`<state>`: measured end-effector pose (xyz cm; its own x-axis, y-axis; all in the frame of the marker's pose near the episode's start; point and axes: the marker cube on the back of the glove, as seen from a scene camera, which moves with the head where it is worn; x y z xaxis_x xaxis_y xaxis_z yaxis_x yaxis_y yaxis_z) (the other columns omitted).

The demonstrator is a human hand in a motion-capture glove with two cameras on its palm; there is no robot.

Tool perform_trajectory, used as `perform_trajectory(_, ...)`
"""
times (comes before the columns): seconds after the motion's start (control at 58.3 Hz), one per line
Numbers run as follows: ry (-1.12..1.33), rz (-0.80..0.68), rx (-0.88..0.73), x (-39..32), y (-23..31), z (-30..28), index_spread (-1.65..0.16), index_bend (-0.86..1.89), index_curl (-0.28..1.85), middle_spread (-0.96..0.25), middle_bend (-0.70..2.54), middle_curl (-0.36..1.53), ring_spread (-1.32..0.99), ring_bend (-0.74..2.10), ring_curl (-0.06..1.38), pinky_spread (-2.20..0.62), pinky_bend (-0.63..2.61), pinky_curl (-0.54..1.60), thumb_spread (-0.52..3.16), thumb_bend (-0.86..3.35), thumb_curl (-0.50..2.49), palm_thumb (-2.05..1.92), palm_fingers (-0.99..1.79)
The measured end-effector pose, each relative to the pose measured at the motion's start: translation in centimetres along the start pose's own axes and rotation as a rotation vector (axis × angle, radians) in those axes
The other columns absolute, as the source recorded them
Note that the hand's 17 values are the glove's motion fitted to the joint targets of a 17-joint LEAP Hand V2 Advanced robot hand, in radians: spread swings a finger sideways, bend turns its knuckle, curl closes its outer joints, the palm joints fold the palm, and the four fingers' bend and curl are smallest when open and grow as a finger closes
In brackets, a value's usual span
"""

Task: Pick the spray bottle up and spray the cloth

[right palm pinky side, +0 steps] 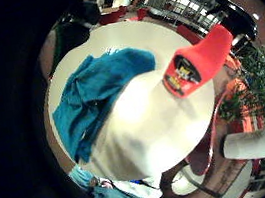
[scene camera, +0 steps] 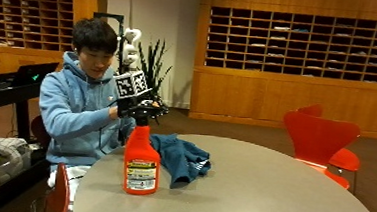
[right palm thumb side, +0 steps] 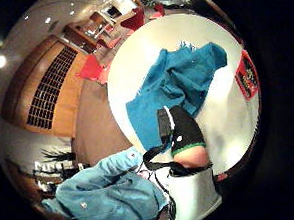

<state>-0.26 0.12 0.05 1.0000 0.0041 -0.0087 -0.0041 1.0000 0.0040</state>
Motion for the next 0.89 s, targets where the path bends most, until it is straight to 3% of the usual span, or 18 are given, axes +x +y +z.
perform_trajectory(0.103,0.021,0.022,0.024,0.1,-0.2,0.0,-0.24,0.18,0.15,-0.03,0.24,0.13,0.04,0.34,0.15,0.15,0.39,0.17,0.66,0.32,0.16,0.57,0.54)
perform_trajectory(0.275,0.004,0.066,0.104,0.7,-0.3,-0.5,-0.3,0.15,0.21,-0.04,0.23,0.2,0.06,0.33,0.2,0.2,0.38,0.23,0.92,0.24,0.23,0.6,0.5)
perform_trajectory(0.618,-0.148,0.134,0.367,3.1,1.5,-2.3,-0.31,0.13,0.24,-0.04,0.2,0.29,0.07,0.33,0.25,0.23,0.37,0.29,1.05,0.08,0.31,0.64,0.46)
perform_trajectory(0.893,-0.309,0.251,0.564,8.2,6.1,-4.3,-0.3,0.1,0.22,-0.03,0.2,0.32,0.08,0.36,0.28,0.23,0.42,0.33,1.07,-0.01,0.35,0.65,0.39)
